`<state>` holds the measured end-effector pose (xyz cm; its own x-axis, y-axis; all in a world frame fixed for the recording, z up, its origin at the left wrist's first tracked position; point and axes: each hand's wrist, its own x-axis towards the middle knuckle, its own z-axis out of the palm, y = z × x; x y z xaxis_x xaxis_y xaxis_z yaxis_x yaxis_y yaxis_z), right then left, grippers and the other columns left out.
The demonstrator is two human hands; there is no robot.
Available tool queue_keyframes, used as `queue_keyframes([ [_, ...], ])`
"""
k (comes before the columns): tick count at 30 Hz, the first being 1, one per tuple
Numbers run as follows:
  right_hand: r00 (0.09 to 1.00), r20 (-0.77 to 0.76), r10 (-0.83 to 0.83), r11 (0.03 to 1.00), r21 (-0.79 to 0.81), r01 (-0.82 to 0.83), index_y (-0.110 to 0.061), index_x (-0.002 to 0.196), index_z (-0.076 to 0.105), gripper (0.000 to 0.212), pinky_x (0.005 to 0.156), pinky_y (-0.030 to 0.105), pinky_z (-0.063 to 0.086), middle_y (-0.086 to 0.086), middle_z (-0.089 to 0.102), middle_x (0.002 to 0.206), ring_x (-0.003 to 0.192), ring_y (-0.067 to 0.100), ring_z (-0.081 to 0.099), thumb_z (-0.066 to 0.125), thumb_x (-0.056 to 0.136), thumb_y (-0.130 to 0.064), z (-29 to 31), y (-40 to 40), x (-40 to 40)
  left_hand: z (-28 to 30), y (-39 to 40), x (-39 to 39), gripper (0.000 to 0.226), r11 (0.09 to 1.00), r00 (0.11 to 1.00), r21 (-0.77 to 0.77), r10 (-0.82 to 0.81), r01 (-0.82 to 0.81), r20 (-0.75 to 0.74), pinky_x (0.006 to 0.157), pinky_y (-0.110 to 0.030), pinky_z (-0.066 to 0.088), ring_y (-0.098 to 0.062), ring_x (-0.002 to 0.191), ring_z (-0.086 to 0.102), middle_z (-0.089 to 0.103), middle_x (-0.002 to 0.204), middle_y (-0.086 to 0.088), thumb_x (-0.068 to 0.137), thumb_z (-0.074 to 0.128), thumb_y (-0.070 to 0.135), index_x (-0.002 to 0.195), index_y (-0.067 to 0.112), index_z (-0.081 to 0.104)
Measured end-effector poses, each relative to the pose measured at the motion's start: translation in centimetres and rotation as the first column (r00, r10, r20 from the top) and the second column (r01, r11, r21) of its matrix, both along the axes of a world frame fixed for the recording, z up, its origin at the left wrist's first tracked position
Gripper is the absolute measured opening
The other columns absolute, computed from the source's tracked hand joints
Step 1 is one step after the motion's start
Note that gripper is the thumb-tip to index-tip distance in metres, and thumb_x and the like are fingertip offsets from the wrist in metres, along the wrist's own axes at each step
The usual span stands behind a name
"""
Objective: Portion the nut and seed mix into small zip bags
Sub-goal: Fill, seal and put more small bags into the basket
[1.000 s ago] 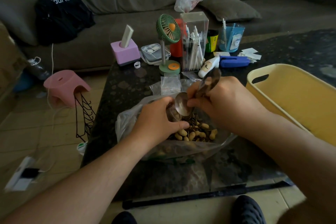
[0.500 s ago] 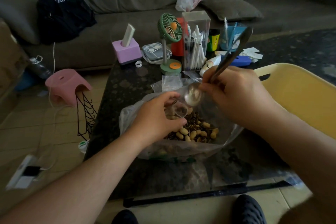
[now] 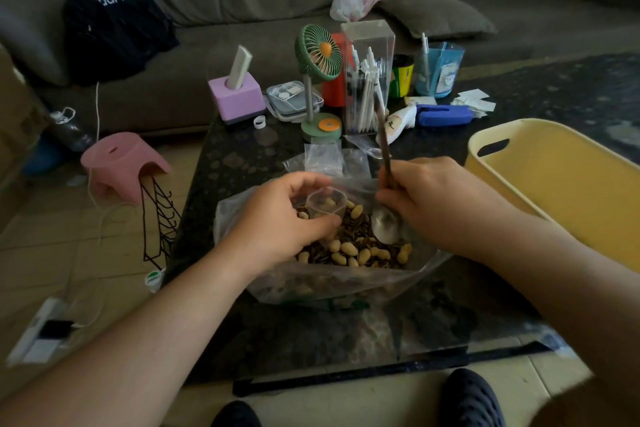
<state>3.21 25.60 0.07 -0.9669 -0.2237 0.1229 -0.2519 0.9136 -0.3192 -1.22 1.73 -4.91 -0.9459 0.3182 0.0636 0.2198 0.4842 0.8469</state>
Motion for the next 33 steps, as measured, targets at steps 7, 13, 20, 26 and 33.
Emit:
queue_keyframes([
  [7, 0.984, 0.172, -0.041, 0.999, -0.022, 0.046, -0.032, 0.093, 0.059, 0.014, 0.067, 0.022, 0.05, -0.009, 0.064, 0.087, 0.076, 0.004, 0.062, 0.055, 0.104, -0.04, -0.8, -0.1, 0.9, -0.3, -1.2, -0.3, 0.043, 0.99, 0.953, -0.12, -0.038, 0.077, 0.302, 0.102, -0.034, 0.057, 0.005, 0.097, 0.072, 0.079, 0.099, 0.024, 0.074, 0.096, 0.025, 0.11, 0.037, 0.076],
  [13, 0.986, 0.159, -0.042, 0.985, -0.159, 0.068, -0.033, 0.094, 0.061, 0.008, 0.074, 0.025, 0.057, -0.011, 0.066, 0.087, 0.079, 0.001, 0.065, 0.062, 0.1, -0.039, -1.5, 0.4, 1.8, -2.0, -0.6, 0.4, 0.035, 0.995, 0.92, -0.096, 0.02, 0.02, 0.392, 0.098, -0.037, 0.06, -0.002, 0.097, 0.074, 0.08, 0.097, 0.018, 0.077, 0.093, 0.023, 0.107, 0.033, 0.079],
  [20, 0.989, 0.132, -0.067, 0.959, -0.265, 0.1, -0.032, 0.094, 0.059, 0.009, 0.08, 0.036, 0.061, -0.008, 0.068, 0.086, 0.08, 0.003, 0.069, 0.061, 0.103, -0.032, -3.5, -0.7, 1.7, -2.9, 1.0, 1.5, 0.035, 0.99, 0.895, 0.038, 0.105, -0.135, 0.434, 0.097, -0.038, 0.061, -0.012, 0.104, 0.074, 0.08, 0.103, 0.009, 0.077, 0.093, 0.02, 0.106, 0.032, 0.078],
  [26, 0.968, 0.201, -0.15, 0.893, -0.392, 0.22, -0.033, 0.096, 0.059, 0.011, 0.073, 0.028, 0.062, -0.006, 0.069, 0.092, 0.077, 0.003, 0.07, 0.057, 0.105, -0.028, -4.0, -0.5, 1.1, -1.8, 1.0, 1.3, 0.031, 0.939, 0.783, 0.216, 0.081, -0.267, 0.617, 0.09, -0.041, 0.06, -0.023, 0.111, 0.073, 0.081, 0.107, -0.003, 0.085, 0.084, 0.007, 0.112, 0.021, 0.077],
  [33, 0.971, 0.171, -0.169, 0.857, -0.46, 0.231, -0.035, 0.095, 0.058, 0.013, 0.081, 0.032, 0.061, -0.007, 0.068, 0.091, 0.081, 0.005, 0.07, 0.057, 0.105, -0.027, -5.1, -1.6, 1.3, -2.2, 0.6, 0.7, 0.026, 0.938, 0.806, 0.152, 0.176, -0.312, 0.565, 0.1, -0.049, 0.059, -0.021, 0.11, 0.073, 0.082, 0.104, 0.002, 0.081, 0.09, 0.019, 0.105, 0.025, 0.081],
])
